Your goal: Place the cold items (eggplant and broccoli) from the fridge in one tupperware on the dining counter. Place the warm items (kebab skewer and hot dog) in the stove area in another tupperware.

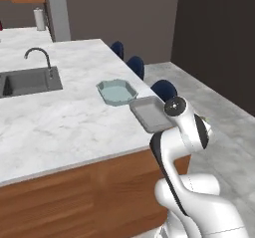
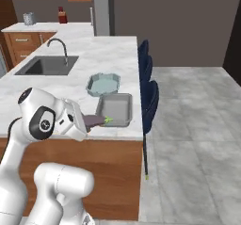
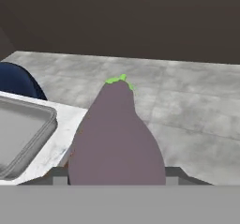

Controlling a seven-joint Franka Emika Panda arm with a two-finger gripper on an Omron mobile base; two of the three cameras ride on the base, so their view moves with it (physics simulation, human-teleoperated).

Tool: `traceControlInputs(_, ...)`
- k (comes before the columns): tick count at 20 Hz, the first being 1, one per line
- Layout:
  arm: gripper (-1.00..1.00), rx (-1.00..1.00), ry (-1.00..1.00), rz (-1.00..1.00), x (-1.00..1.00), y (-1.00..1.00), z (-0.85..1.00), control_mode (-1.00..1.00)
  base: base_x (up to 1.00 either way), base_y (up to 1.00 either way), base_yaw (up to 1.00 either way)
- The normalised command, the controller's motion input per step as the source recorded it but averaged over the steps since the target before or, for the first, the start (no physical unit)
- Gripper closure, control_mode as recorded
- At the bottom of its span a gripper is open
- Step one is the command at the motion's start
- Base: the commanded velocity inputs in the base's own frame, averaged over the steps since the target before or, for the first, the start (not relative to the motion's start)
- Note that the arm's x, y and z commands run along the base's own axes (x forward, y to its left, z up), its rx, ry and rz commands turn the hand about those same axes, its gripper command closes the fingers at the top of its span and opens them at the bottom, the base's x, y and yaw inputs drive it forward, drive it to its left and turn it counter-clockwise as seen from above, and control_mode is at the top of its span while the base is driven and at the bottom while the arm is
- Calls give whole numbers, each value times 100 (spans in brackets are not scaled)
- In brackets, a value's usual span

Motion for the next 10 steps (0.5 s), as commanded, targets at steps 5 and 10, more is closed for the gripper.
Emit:
traceControlInputs(5,100,0,0,0,0,0,0,100,56,-60,22)
traceControlInputs(10,100,0,0,0,0,0,0,100,64,-24,26)
